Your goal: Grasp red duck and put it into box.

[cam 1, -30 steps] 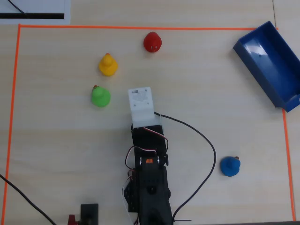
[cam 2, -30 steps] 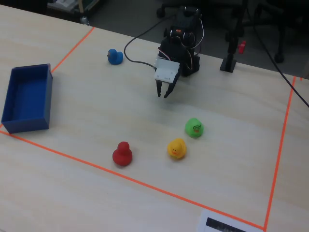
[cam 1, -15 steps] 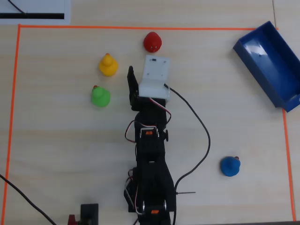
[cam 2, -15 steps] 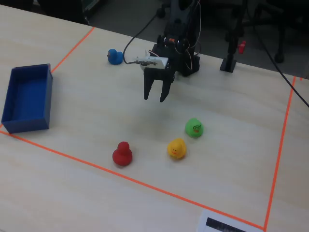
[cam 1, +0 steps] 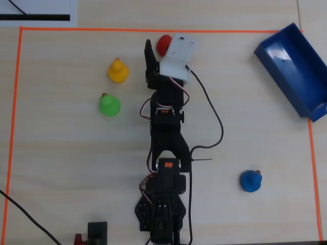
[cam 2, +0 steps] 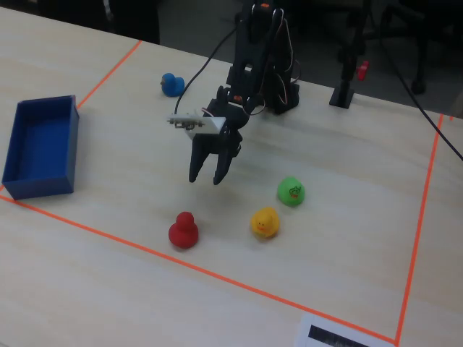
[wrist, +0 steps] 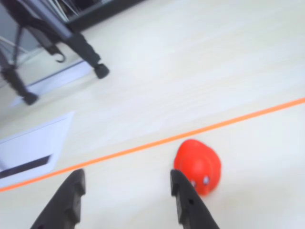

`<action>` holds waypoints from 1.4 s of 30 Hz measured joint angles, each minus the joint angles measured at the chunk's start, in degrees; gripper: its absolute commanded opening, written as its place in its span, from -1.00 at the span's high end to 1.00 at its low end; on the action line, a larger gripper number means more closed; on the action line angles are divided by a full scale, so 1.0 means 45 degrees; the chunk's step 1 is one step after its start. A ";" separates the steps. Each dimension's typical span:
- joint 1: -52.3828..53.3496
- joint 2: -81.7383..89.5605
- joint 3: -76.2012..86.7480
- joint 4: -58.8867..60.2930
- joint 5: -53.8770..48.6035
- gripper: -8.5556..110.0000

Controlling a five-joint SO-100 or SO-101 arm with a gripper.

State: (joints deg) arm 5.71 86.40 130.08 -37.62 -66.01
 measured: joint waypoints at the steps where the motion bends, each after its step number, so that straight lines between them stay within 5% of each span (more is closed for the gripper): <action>1: 0.0059 -0.0566 -0.0371 -0.0176 -0.0137 0.42; 13: 0.0625 -0.5137 -0.3691 -0.0488 -0.3301 0.34; 32: 0.0645 -0.7266 -0.5215 -0.0488 -0.4668 0.40; 35: 0.0742 -0.7559 -0.5664 -0.0488 -0.4668 0.48; 39: 0.0820 -0.7656 -0.5801 -0.0371 -0.4941 0.85; 42: 0.0781 -0.7656 -0.5820 -0.0137 -0.5254 0.85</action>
State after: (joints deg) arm 9.23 51.94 103.89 -38.23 -89.65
